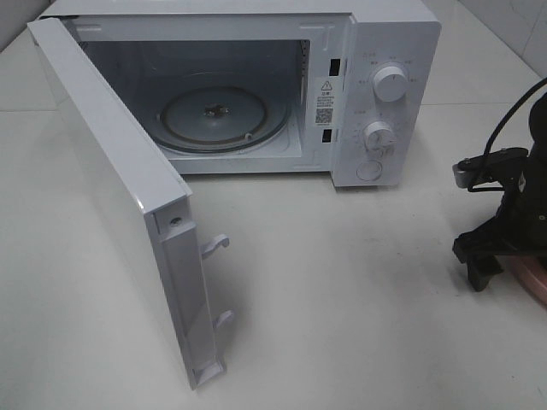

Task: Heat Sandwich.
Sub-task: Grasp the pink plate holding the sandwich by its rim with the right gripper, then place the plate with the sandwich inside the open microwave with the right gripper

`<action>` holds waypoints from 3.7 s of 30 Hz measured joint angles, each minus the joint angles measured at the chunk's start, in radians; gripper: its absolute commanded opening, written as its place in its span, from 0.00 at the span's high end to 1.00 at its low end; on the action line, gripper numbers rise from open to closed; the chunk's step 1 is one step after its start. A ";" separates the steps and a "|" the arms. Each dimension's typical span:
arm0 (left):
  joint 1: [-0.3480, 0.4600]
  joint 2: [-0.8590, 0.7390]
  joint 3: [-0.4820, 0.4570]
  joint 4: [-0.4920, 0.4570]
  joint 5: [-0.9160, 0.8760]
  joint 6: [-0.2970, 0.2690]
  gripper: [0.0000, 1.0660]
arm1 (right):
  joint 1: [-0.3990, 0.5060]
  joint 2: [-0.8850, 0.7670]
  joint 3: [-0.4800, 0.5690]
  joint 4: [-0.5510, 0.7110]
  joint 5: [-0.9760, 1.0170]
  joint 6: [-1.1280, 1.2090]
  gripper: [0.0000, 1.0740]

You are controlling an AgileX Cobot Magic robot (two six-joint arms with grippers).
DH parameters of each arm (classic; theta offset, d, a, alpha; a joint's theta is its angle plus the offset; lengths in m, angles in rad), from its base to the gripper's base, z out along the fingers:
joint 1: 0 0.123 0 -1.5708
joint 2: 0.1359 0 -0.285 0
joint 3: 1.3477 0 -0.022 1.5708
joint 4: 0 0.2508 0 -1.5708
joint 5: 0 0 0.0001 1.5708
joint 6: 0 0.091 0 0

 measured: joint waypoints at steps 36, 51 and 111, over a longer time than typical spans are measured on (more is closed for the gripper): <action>0.000 -0.001 0.000 0.000 0.000 0.000 0.08 | 0.000 0.016 -0.021 -0.065 0.059 0.048 1.00; 0.000 -0.001 0.000 0.000 0.000 0.000 0.08 | 0.007 0.017 -0.021 -0.110 0.099 0.066 1.00; 0.000 -0.001 0.000 0.000 0.000 0.000 0.08 | 0.439 -0.367 0.081 -0.176 0.409 0.178 0.99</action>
